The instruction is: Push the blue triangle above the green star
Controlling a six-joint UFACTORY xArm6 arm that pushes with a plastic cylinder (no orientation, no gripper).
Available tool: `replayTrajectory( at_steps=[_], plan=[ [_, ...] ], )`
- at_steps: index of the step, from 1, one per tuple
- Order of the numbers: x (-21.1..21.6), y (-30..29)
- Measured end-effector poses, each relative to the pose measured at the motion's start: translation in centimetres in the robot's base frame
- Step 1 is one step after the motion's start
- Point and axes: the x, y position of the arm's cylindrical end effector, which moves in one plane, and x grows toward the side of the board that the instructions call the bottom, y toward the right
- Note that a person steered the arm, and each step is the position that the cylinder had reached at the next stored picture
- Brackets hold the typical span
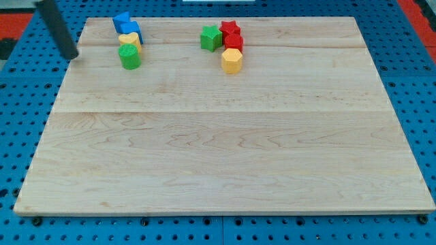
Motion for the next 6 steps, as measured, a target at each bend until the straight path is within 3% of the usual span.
replayTrajectory(
  at_steps=[1,2,4,5,6],
  plan=[
    [-6.3,4.4],
    [-9.0,6.5],
    [-9.0,8.9],
    [-6.6,14.6],
    [-1.3,16.9]
  ],
)
